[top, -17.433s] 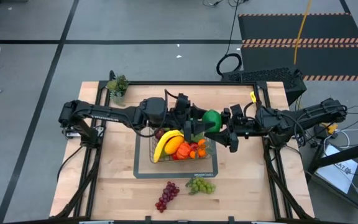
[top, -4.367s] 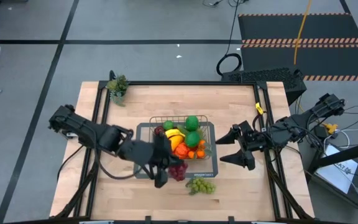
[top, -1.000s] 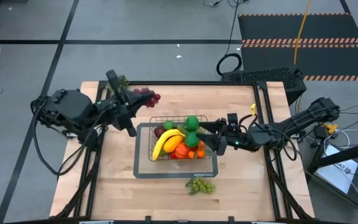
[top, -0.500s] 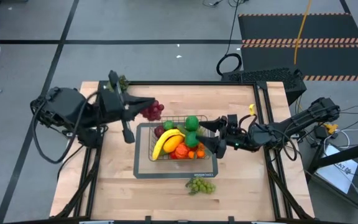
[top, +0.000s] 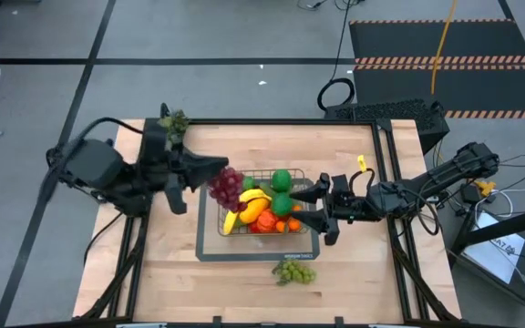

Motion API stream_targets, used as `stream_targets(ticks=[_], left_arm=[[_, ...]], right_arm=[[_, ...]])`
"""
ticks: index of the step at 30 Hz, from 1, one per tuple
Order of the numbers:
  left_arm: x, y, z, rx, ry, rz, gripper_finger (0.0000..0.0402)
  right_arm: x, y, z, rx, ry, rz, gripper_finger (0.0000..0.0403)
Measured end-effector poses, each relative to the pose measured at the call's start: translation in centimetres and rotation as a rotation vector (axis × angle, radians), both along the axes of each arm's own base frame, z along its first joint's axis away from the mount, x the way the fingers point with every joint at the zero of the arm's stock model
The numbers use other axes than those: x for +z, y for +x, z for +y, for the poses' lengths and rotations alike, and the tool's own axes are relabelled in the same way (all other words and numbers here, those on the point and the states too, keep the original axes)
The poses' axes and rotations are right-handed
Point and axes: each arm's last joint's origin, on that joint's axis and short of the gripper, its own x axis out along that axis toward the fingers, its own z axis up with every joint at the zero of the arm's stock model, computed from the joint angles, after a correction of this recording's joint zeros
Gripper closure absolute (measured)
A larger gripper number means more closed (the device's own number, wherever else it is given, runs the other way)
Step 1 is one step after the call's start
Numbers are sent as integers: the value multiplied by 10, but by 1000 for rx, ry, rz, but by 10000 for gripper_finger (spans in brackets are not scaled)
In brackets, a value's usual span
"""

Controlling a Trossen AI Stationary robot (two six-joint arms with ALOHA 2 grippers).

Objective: Build produce basket
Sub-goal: Put the violet grapes into the gold wire basket

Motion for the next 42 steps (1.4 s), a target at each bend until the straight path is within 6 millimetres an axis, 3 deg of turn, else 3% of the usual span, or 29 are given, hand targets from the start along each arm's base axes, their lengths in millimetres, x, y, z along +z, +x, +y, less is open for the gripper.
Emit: stream_targets(ticks=[4,8,17,27,36,42], left_arm=[[-7,10,-9,-12,-128,-8,400],[-15,24,-10,10,-114,20,400],[-51,52,25,11,78,349,400],[-104,78,61,-115,175,809,398],[-148,99,71,-163,211,1133,397],[-166,104,70,-206,262,1282,397]], right_arm=[[0,0,1,26,-49,-1,199],[3,-3,-1,26,-49,-11,239],[9,-18,-7,24,-57,26,298],[15,-38,-17,-7,-72,73,323],[17,-45,-24,-116,-74,86,328],[17,-46,-25,-122,-72,84,328]])
